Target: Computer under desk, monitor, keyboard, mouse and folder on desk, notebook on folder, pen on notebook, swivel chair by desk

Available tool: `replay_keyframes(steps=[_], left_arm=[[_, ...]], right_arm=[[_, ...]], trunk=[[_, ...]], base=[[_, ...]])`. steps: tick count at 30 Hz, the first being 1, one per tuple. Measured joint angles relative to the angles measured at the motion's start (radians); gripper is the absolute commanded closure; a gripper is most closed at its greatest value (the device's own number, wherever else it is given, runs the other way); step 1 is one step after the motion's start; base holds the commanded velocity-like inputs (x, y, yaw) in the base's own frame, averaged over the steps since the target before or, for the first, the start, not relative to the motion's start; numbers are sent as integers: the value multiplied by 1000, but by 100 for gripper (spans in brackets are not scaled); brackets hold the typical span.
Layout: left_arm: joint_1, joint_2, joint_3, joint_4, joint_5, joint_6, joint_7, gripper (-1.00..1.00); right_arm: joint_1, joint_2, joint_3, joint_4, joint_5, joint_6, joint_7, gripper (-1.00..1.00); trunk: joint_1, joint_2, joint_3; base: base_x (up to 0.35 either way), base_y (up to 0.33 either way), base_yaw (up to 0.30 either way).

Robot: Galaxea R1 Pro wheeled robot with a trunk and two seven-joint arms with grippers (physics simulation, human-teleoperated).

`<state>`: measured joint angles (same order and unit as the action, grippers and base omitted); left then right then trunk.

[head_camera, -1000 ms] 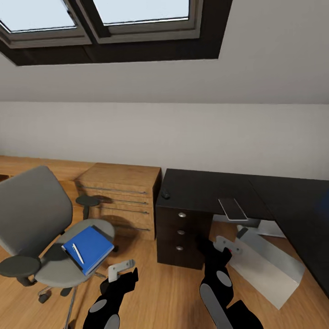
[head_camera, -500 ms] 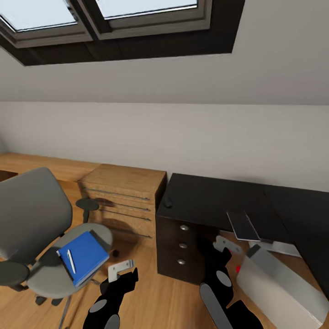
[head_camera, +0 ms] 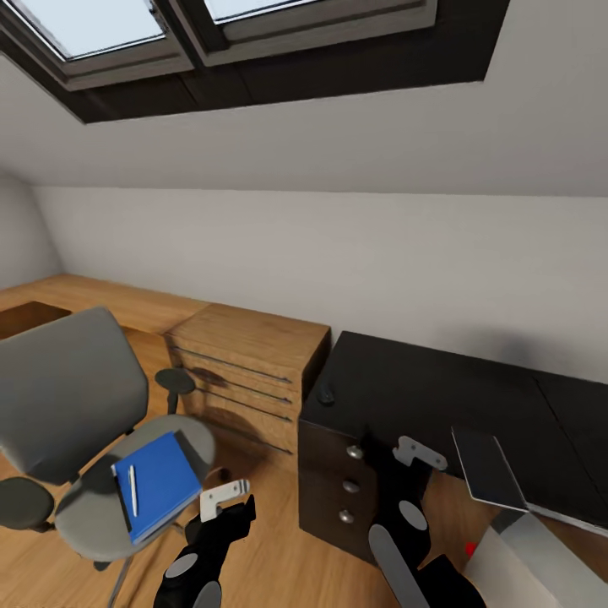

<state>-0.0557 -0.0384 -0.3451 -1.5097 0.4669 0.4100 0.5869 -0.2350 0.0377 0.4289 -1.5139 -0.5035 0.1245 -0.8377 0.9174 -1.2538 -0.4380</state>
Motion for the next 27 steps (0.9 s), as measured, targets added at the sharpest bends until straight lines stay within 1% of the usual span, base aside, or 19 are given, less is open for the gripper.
replay_keyframes(steps=[14,17,19,20,23,24,26,27], left_arm=[[0,0,0,0,1,-3,0,-100],[0,0,0,0,1,-3,0,-100],[0,0,0,0,1,-3,-1,-100],[0,0,0,0,1,-3,-1,-100],[0,0,0,0,1,-2,-2,-100],[0,0,0,0,1,-2,-3,-100],[0,0,0,0,1,-2,-3,-100],[0,0,0,0,1,-2,-3,-100]], right_arm=[[0,0,4,18,0,1,2,-100],[0,0,22,21,0,1,3,-100],[0,0,45,22,0,1,3,-100],[0,-1,49,23,0,1,4,-100],[0,-2,60,29,18,1,25,-100],[0,-2,62,34,36,2,42,-100],[0,-1,63,40,57,2,62,-100],[0,-1,64,47,77,2,81,-100]], trunk=[[0,0,-5],[0,0,-7],[0,0,-8],[0,0,-8],[0,0,-9],[0,0,-10],[0,0,-11],[0,0,-11]], base=[[261,-239,275],[255,-242,275],[254,-243,275],[254,-243,275],[253,-243,275],[253,-243,275],[253,-243,269],[253,-243,229]])
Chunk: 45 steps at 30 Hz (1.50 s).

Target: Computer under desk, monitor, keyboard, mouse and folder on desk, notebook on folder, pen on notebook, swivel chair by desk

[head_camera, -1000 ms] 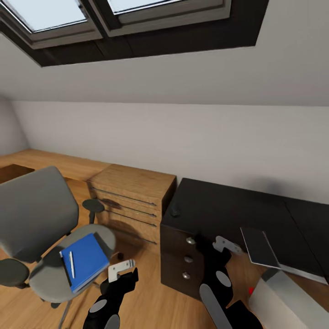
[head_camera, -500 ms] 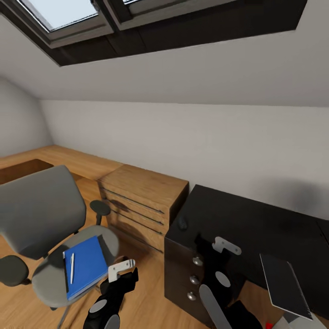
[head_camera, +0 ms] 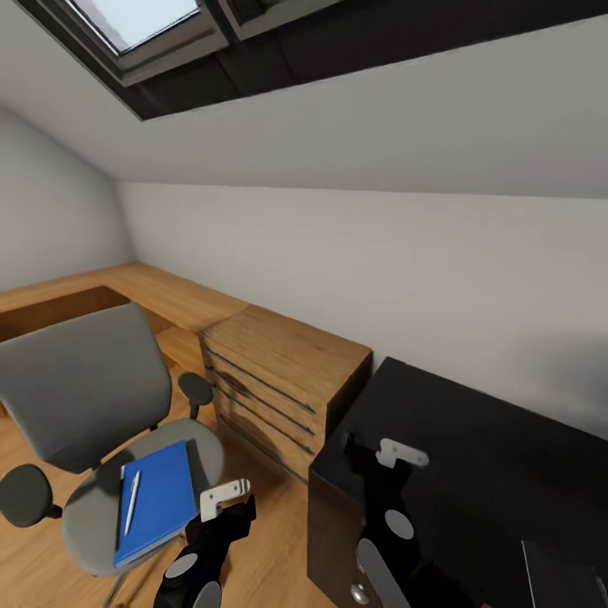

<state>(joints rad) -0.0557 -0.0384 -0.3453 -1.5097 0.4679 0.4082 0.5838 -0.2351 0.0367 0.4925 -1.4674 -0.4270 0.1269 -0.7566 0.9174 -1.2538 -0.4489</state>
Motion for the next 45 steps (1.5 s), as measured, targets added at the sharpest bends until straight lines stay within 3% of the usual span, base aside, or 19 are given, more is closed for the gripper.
replay_keyframes(steps=[8,12,15,16,20,23,25,26,27,31,40,42,45], left_arm=[[0,0,0,-3,0,1,0,-100],[0,1,0,-24,0,3,1,-100],[0,0,-5,-29,1,4,2,-100],[0,0,-9,-30,1,4,2,-100],[0,1,-38,-31,1,3,3,-100],[0,1,-41,-32,0,2,3,-100],[0,1,-43,-32,0,2,3,-100],[0,1,-44,-32,0,1,4,-100],[0,0,-44,-32,0,1,4,-100],[0,1,-45,-32,1,1,5,-100],[0,1,-43,-32,0,1,5,-100],[0,1,-43,-32,0,1,6,-100],[0,1,-42,-31,0,1,6,-100]], right_arm=[[0,-1,-2,80,59,0,74,-100],[-39,-2,-15,196,165,0,205,-100],[-125,-1,-38,264,215,-1,271,-100],[-139,0,-40,276,218,0,277,-100],[-334,-1,-48,453,231,30,400,-100],[-413,0,-55,572,230,64,480,-100],[-496,4,-76,725,230,79,547,-100],[-618,10,-107,940,227,88,654,-100],[-655,10,-112,1068,225,90,687,-100],[-692,11,-118,1175,187,95,757,-100],[-696,26,-121,1203,158,96,772,-100],[-695,49,-121,1210,156,98,771,-100],[-694,60,-121,1212,156,97,771,-100]], trunk=[[0,0,-1],[0,0,-1],[0,0,-1],[0,0,-1],[0,0,-1],[0,0,-1],[0,0,-1],[0,0,-1],[0,0,-1],[0,0,-1],[0,0,-1],[0,0,-1],[0,0,-1]], base=[[119,-114,54],[3,-3,1],[0,0,0],[0,0,0],[0,0,0],[0,0,0],[0,0,0],[0,0,0],[0,0,0],[0,0,0],[0,0,0],[0,0,0],[0,0,0]])
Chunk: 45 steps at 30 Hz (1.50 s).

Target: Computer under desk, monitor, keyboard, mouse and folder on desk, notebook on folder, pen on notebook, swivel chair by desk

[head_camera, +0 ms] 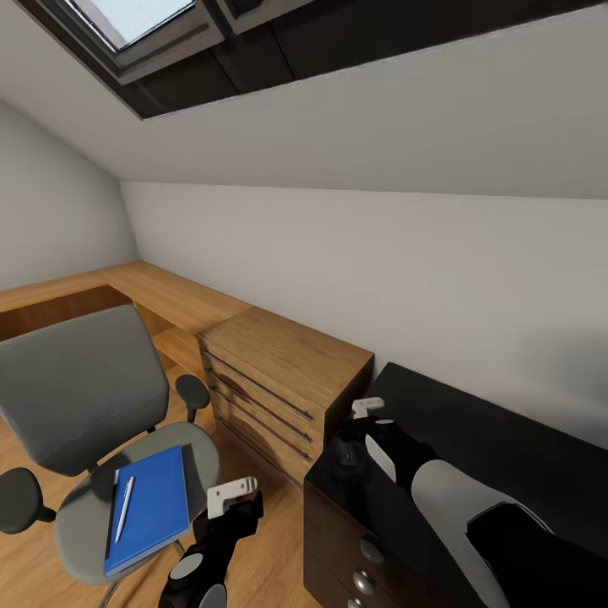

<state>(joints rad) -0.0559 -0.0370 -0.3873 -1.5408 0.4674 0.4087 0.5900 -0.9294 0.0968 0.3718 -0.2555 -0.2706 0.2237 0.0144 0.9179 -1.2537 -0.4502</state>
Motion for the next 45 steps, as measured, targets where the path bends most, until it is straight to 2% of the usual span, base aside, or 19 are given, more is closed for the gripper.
replay_keyframes(steps=[4,8,9,14,19,33,40,45], left_arm=[[0,0,3,0,-1,0,0,-100],[0,0,5,0,-1,0,0,-100],[0,0,5,0,-1,0,0,-100],[0,0,6,0,-1,0,0,-100],[0,0,7,1,-1,1,0,-100],[0,0,7,2,0,0,0,-100],[0,0,7,2,0,0,0,-100],[0,0,7,2,0,0,0,-100]], right_arm=[[0,11,1,-1,-2,0,-2,-100],[1,34,0,-2,-7,12,-7,-100],[1,37,0,-3,-15,18,-8,-100],[1,35,0,-7,-108,95,-11,-100],[1,33,-2,-8,-147,148,-12,-100],[0,28,-19,-4,-153,161,-15,-100],[0,21,-24,-2,-145,162,-63,-100],[0,20,-24,-2,-144,162,-69,-100]], trunk=[[0,0,0],[0,0,0],[0,0,0],[0,0,-1],[0,0,-2],[0,0,-2],[0,0,-2],[0,0,-2]], base=[[0,0,0],[0,0,13],[0,0,80],[0,0,61],[0,0,10],[0,0,0],[0,0,0],[0,0,0]])
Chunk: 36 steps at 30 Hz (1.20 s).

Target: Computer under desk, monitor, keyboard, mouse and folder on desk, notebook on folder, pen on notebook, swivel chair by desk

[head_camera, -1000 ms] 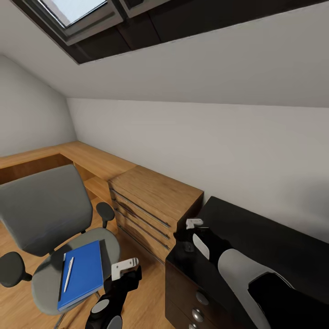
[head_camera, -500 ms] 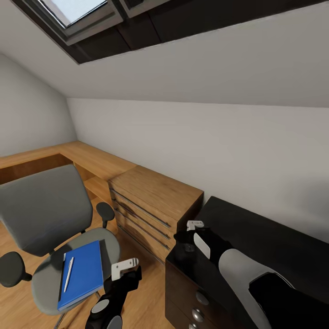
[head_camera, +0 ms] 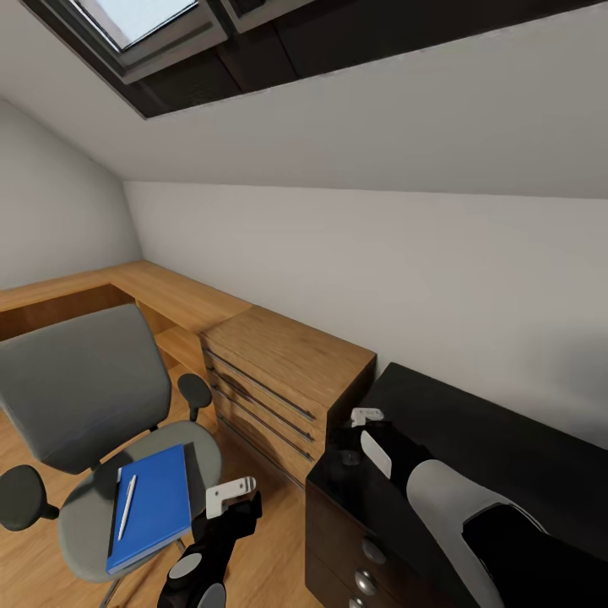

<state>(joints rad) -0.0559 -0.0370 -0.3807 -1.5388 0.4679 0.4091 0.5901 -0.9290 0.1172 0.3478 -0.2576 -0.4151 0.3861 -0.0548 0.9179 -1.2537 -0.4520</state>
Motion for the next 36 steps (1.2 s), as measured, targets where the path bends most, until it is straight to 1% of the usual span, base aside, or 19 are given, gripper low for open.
replay_keyframes(steps=[7,18,28,34,36], left_arm=[[0,0,4,-1,3,1,1,-100],[0,0,5,-3,5,1,2,-100],[0,0,6,-3,5,1,2,-100],[0,0,6,-3,5,1,2,-100],[0,0,6,-3,5,1,2,-100]], right_arm=[[0,0,0,1,0,2,-3,-100],[0,0,1,0,-1,26,-3,-100],[0,0,0,0,0,27,-34,-100],[0,0,0,0,0,28,-37,-100],[0,0,0,0,-1,28,-37,-100]], trunk=[[0,0,0],[0,0,0],[38,-70,-31],[38,-70,-31],[46,-84,-38]], base=[[0,0,0],[0,0,0],[0,0,0],[0,0,0],[0,0,0]])
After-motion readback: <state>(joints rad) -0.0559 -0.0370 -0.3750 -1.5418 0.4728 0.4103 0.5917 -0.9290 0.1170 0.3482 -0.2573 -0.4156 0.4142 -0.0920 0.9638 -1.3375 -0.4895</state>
